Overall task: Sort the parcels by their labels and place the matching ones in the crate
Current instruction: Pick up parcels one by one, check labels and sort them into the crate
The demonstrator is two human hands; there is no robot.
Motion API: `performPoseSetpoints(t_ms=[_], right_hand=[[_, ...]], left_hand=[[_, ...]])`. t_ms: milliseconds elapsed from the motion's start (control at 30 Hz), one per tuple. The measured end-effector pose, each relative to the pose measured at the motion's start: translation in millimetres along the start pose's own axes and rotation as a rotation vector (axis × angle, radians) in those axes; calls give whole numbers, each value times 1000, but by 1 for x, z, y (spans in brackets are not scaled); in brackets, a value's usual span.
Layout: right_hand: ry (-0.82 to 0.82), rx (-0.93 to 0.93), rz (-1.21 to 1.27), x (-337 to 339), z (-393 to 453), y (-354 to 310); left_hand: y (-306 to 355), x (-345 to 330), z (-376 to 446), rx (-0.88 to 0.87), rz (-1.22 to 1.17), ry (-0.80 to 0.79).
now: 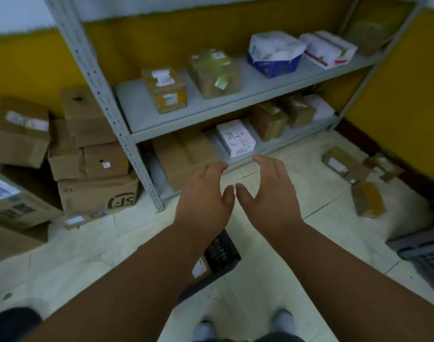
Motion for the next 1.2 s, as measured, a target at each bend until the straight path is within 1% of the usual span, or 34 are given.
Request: performPoseSetpoints(t_ms=[100, 233, 400, 533, 667, 833, 1033, 1200], right_hand=[[53, -40, -19, 46, 0, 26], [154, -96, -39, 116, 3, 75], [219, -180, -103, 202, 13, 161], [254, -288, -129, 254, 17, 236], [256, -368, -145, 284, 21, 296], [278, -457, -106, 295, 48, 349], [322, -502, -63, 304, 130, 391], [373, -505, -113, 353, 205, 424]], left_hand=[[46, -14, 7, -89, 33, -36], [124, -49, 25, -196, 2, -87], [228, -120, 57, -263, -122, -110], [290, -182, 66, -291, -160, -123], [327, -235, 72, -298, -171, -169], [352, -277, 103, -318, -189, -229], [370, -327, 185, -363, -202, -302], [411, -372, 279, -450, -234, -364]])
Point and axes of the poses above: each hand's wrist, its own z-axis towards the middle knuckle, its own x-axis out of the back of the hand, y = z × x, the point moved 2 cm from there along z, towards the middle knuckle, and after that the axes turned 1 degree about -x, right-handed, at the moved point
